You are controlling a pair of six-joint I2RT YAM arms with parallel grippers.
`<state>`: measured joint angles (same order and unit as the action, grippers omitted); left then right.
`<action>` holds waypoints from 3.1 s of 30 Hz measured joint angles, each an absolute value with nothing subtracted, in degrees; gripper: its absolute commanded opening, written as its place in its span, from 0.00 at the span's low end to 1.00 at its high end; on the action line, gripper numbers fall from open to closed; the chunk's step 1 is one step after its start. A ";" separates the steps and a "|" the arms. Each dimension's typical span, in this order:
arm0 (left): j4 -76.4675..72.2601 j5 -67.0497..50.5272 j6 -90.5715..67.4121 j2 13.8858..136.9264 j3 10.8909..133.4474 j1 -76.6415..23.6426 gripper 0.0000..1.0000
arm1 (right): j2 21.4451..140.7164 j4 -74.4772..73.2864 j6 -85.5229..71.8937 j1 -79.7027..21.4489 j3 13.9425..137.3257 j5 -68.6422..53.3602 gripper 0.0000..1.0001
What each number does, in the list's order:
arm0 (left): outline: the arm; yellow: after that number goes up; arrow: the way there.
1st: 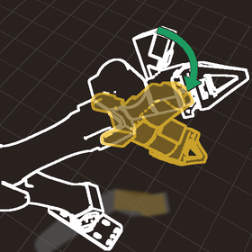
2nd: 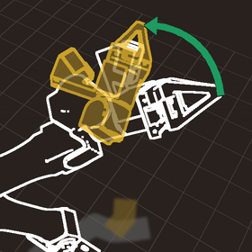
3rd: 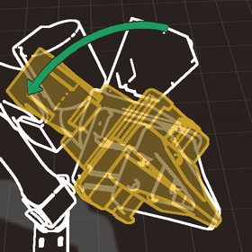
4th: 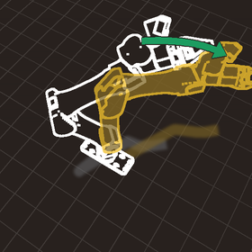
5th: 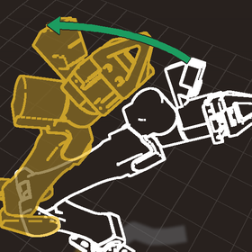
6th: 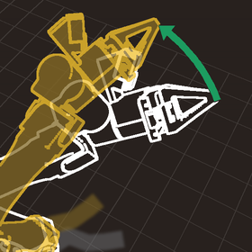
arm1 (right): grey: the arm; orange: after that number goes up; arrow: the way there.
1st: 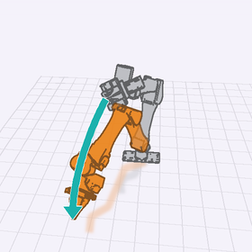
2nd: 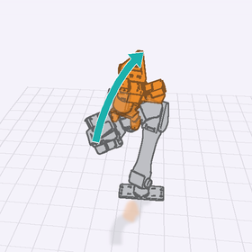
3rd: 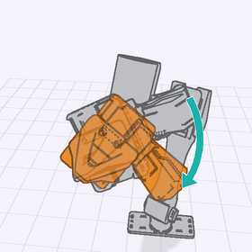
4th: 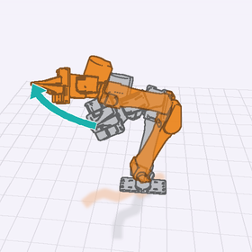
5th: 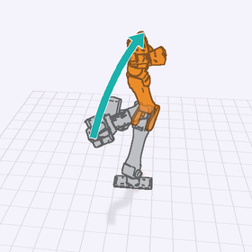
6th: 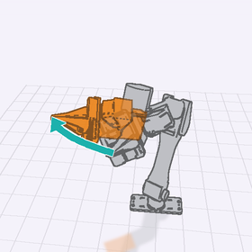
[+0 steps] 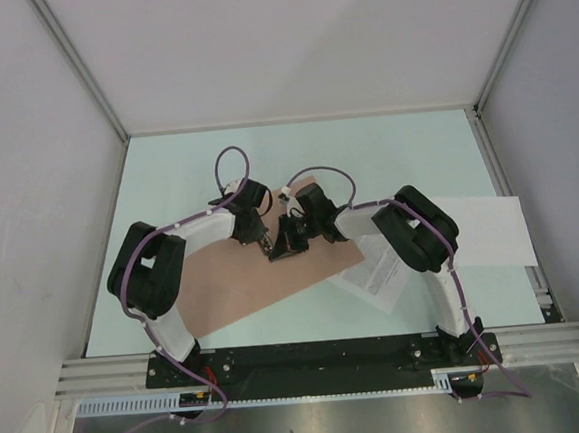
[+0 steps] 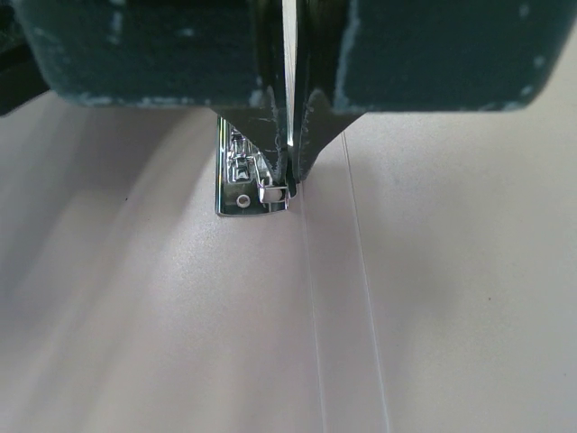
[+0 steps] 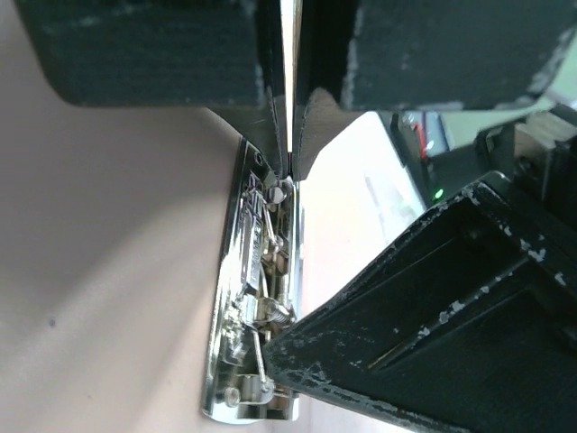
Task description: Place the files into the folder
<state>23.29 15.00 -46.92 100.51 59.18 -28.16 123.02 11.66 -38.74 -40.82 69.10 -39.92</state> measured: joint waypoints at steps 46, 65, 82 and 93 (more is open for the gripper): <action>28.18 13.45 -34.41 95.83 59.92 -25.56 0.47 | 117.08 20.91 -49.78 -38.13 60.95 -36.95 0.16; 33.06 10.22 -28.64 63.44 54.33 -20.84 0.71 | 117.75 21.69 -49.30 -43.40 65.56 -37.87 0.72; 34.96 2.72 -27.53 44.86 48.99 -20.80 0.79 | 141.25 6.72 -32.67 -45.95 113.08 -36.25 0.82; 23.53 -5.21 -35.73 55.11 35.62 -29.91 0.83 | 113.43 -10.83 -31.24 -35.59 84.95 -24.82 0.84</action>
